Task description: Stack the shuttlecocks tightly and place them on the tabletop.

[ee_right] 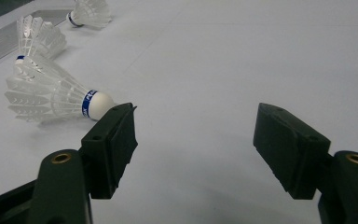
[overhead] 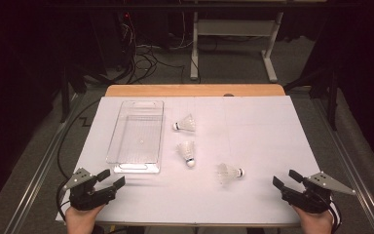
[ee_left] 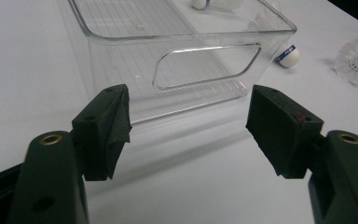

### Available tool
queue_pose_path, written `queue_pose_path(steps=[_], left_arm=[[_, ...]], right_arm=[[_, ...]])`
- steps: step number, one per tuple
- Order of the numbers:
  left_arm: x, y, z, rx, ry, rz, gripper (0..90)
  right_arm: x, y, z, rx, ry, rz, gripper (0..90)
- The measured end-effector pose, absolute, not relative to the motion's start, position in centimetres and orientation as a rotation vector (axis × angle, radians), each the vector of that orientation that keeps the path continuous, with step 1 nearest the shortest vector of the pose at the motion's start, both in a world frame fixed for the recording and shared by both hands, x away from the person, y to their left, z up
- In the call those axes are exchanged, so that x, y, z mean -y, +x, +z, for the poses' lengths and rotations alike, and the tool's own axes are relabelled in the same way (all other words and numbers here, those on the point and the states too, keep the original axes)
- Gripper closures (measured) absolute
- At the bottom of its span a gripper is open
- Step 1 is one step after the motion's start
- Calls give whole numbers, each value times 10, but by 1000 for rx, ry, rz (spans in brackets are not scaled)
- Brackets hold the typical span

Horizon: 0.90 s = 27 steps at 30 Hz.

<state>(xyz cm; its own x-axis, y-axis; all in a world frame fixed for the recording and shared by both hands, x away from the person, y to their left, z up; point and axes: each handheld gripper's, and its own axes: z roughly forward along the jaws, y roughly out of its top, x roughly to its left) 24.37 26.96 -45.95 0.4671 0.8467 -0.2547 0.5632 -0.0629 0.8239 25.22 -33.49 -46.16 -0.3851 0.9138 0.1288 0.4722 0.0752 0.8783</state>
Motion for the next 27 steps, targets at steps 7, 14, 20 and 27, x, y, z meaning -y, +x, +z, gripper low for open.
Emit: queue_pose_path(steps=[7, 14, 20, 27], left_arm=[[-270, 244, -459, -1207, 1744, 364, 310], [-269, 244, -459, -1205, 1746, 363, 310], [-268, 244, -459, -1198, 1749, 362, 310], [-266, 244, -458, -1196, 1749, 356, 311]], right_arm=[[335, 252, -461, -1895, 1370, 1261, 304], [335, 252, -461, -1895, 1370, 1263, 304], [335, 252, -461, -1896, 1368, 1261, 304], [335, 252, -462, -1897, 1369, 1262, 304]])
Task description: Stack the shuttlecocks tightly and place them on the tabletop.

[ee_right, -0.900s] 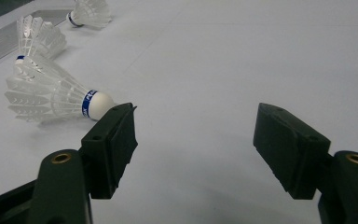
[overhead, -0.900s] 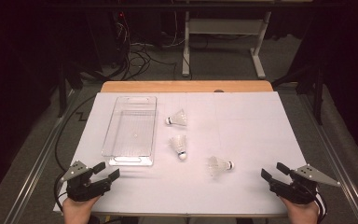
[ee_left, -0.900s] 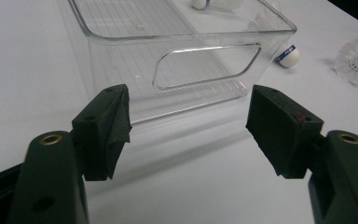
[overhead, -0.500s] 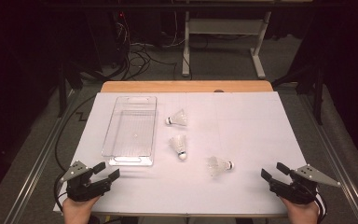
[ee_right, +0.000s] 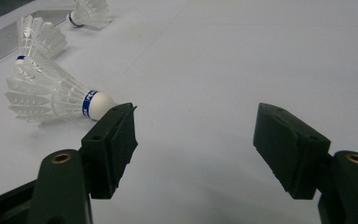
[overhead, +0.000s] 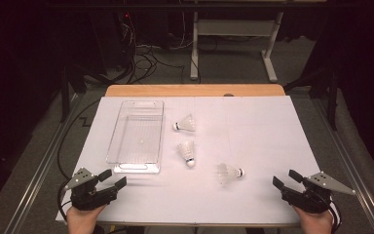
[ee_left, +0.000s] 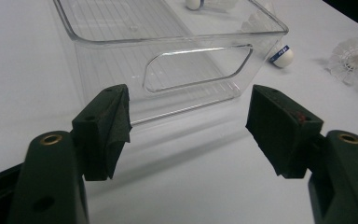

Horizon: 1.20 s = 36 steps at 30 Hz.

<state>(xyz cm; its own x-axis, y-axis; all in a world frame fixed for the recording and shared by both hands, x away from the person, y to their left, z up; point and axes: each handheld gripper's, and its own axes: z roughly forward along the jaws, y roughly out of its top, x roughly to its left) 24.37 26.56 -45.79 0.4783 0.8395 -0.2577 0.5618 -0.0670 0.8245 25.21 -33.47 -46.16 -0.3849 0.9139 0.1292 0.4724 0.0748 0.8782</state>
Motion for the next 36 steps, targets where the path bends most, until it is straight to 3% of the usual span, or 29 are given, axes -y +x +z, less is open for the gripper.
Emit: queue_pose_path(steps=[36], left_arm=[[-233, 247, -444, -1097, 1812, 313, 352]], right_arm=[[335, 252, -461, -1895, 1372, 1270, 305]])
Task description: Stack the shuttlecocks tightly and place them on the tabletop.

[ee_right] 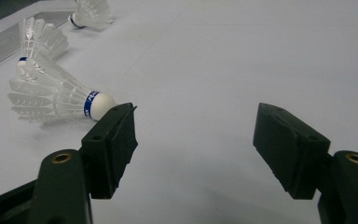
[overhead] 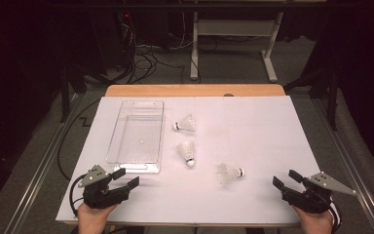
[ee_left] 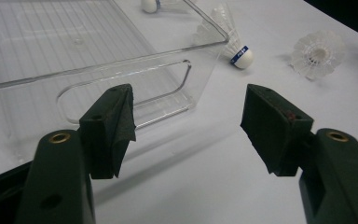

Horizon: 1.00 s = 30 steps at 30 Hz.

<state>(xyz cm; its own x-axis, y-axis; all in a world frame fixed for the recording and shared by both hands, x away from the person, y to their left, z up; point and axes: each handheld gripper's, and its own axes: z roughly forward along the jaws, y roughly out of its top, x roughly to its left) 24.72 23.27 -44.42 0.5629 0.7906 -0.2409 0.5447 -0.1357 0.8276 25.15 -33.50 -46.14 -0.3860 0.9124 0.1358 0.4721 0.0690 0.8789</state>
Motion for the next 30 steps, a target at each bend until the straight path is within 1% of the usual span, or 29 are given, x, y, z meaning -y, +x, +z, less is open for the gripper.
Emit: queue_pose_path(steps=[10, 30], left_arm=[[-218, 250, -443, -1061, 1837, 305, 358], [-203, 254, -440, -1030, 1853, 303, 364]], right_arm=[[335, 251, -461, -1896, 1371, 1271, 304], [335, 252, -461, -1899, 1371, 1271, 305]])
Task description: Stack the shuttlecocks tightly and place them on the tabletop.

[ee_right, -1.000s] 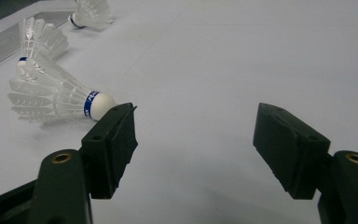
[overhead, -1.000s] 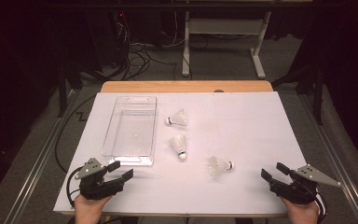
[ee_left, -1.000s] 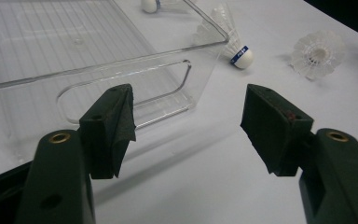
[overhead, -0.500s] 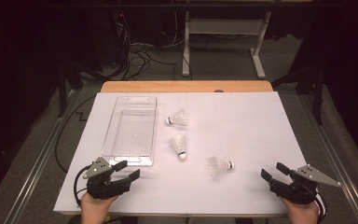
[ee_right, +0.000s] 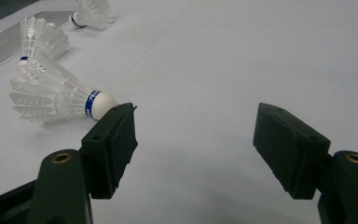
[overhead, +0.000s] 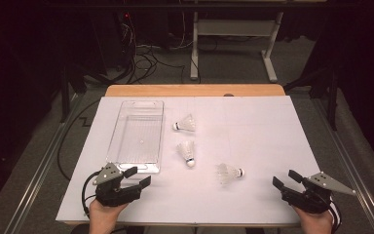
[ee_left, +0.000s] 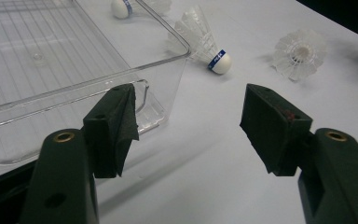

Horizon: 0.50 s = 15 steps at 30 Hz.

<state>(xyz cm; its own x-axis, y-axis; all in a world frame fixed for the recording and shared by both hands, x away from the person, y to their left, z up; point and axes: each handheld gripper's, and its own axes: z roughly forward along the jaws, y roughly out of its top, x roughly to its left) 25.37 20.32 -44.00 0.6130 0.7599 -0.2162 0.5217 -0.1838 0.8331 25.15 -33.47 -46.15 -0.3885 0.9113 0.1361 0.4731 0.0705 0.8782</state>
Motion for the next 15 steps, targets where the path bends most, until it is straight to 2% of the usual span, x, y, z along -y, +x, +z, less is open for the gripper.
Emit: queue_pose_path(steps=[15], left_arm=[[-193, 256, -438, -1019, 1869, 288, 369]], right_arm=[[334, 251, -461, -1899, 1370, 1272, 304]])
